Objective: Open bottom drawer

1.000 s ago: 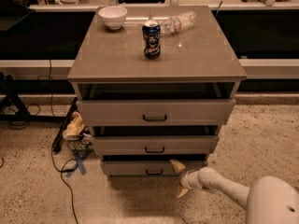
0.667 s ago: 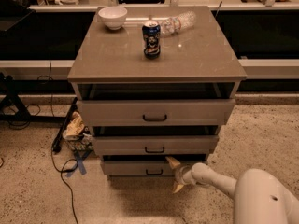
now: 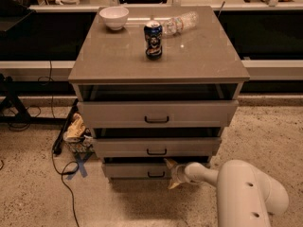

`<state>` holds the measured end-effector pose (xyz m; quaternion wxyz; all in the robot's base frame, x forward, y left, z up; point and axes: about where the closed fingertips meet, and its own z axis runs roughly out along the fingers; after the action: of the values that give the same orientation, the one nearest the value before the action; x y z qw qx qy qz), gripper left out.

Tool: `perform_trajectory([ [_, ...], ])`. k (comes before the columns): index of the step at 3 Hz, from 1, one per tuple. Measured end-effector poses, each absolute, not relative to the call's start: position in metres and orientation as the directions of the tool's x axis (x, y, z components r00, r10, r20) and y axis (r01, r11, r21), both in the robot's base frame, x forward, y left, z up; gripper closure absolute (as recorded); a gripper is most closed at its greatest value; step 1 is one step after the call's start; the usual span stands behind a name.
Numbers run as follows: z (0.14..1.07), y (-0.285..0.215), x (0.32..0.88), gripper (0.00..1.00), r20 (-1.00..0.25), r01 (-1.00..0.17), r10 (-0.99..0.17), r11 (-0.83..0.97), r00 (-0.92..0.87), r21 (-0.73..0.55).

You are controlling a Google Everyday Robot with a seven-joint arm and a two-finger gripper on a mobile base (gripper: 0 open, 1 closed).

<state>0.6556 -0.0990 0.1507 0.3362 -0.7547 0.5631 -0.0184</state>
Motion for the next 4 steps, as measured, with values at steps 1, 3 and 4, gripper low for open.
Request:
perform_trajectory([
  [1,0.15,-0.118,0.652,0.42,-0.327,-0.858,-0.896,-0.104,0.3,-0.503],
  [3,0.159,-0.159,0.633,0.89,-0.291,-0.875,-0.936,-0.036,0.199,-0.484],
  [4,0.161,-0.159,0.633,1.0,-0.291,-0.875,-0.936,-0.036,0.199,-0.484],
])
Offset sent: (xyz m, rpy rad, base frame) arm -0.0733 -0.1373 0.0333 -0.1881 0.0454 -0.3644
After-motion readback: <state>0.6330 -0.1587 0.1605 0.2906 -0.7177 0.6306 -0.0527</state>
